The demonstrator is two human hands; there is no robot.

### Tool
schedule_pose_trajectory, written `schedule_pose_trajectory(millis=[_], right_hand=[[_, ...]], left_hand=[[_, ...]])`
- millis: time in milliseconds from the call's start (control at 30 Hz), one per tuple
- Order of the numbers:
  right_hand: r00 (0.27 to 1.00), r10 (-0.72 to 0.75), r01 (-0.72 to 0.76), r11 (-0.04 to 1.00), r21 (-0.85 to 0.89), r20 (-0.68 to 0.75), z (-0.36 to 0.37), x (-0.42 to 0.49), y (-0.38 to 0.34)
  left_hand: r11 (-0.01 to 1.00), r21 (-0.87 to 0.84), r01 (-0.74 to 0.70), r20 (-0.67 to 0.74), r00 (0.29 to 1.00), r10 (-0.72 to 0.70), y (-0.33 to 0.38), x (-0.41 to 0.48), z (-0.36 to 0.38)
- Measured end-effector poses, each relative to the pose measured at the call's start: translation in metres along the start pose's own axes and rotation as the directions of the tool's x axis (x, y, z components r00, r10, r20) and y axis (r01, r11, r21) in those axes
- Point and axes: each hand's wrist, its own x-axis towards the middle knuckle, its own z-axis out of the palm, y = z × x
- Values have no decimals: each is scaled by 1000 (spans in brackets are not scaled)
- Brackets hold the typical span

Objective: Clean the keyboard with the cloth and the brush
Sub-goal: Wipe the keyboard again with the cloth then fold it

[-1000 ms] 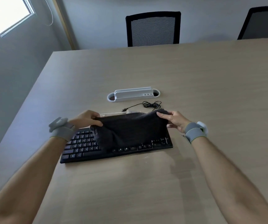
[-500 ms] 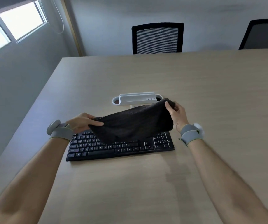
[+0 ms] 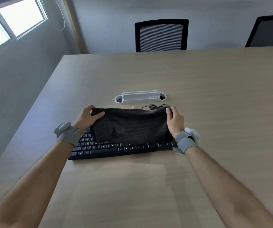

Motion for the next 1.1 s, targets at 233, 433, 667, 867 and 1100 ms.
schedule_pose_trajectory(millis=[233, 433, 667, 867, 1100], right_hand=[[909, 281, -312, 949, 54, 309, 28, -11, 3], [710, 429, -629, 743, 229, 558, 32, -4, 44], [552, 504, -771, 613, 175, 664, 6, -11, 44], [597, 548, -728, 677, 108, 586, 11, -14, 41], [688, 426, -607, 782, 143, 587, 5, -8, 42]], left_hand=[[932, 348, 102, -43, 995, -93, 50, -5, 64], [957, 285, 59, 254, 958, -134, 95, -27, 154], [908, -162, 386, 656, 729, -193, 90, -27, 152], [822, 568, 42, 318, 910, -266, 39, -10, 133], [830, 539, 143, 200, 935, -292, 4, -14, 143]])
